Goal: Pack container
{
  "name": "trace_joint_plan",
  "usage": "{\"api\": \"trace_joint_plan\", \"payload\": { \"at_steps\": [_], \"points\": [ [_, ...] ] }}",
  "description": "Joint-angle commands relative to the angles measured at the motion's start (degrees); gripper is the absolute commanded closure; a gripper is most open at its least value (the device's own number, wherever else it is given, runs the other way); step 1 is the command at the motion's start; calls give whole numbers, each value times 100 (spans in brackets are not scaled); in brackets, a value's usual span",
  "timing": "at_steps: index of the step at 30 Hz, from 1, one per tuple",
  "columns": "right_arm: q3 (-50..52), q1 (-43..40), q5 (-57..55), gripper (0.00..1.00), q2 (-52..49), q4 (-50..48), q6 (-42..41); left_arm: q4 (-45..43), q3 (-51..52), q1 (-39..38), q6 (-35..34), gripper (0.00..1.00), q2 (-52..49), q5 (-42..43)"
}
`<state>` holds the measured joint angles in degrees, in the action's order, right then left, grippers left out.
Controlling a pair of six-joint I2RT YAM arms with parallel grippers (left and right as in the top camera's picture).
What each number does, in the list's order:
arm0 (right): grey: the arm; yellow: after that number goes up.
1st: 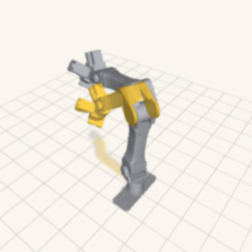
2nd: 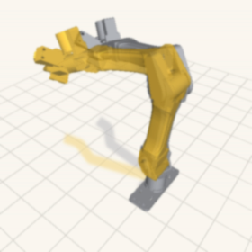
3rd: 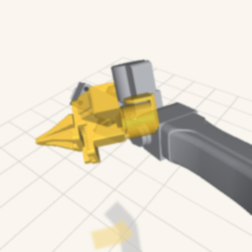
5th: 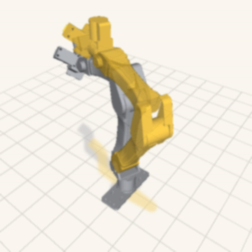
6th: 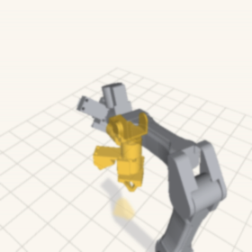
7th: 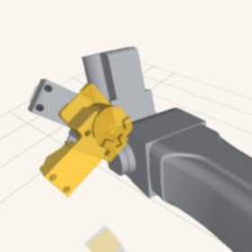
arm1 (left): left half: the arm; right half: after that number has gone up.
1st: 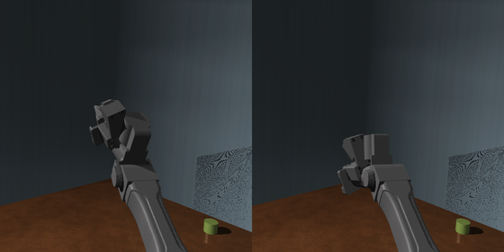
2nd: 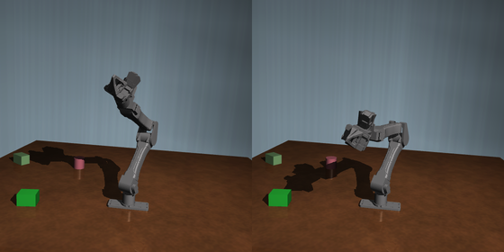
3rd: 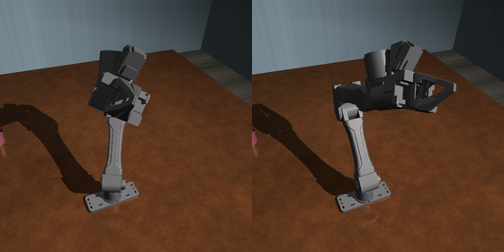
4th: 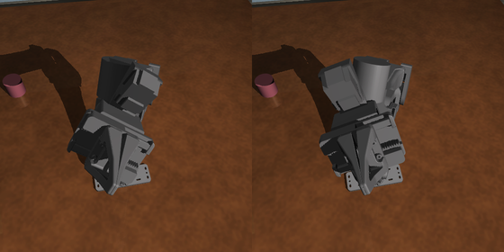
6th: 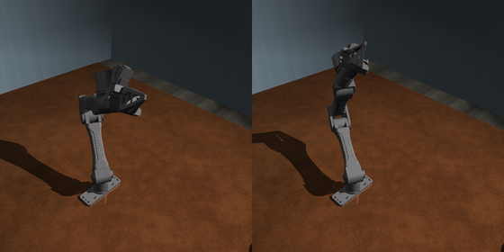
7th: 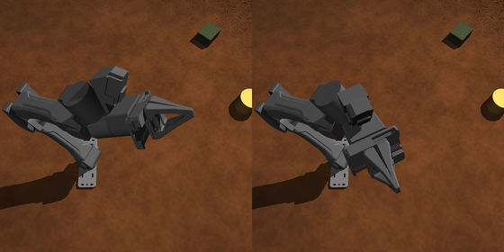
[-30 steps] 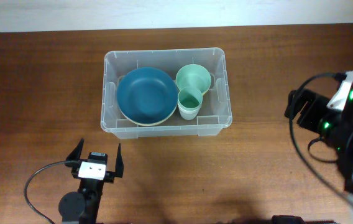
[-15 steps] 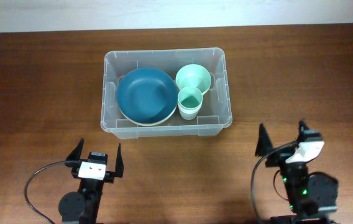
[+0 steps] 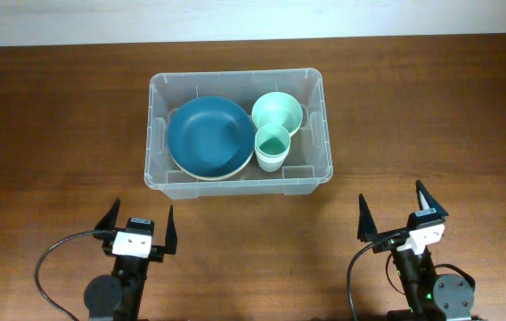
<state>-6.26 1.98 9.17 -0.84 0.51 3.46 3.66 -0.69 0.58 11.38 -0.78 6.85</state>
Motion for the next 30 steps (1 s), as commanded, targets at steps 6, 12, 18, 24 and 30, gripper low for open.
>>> {"api": "trace_joint_plan", "payload": {
  "at_steps": [6,12,18,24,30],
  "points": [
    [417,-55,52,1,66,-466,63,26,20,35,52,0,39,-2],
    [595,-55,-94,1,66,-267,63,26,20,35,52,0,39,-2],
    [595,-55,-210,1,66,122,61,26,20,33,52,0,39,-2],
    [595,-55,-232,1,66,339,63,26,20,35,52,0,39,-4],
    [595,-55,-229,1,63,337,61,26,20,33,52,0,39,-4]
  ]
}}
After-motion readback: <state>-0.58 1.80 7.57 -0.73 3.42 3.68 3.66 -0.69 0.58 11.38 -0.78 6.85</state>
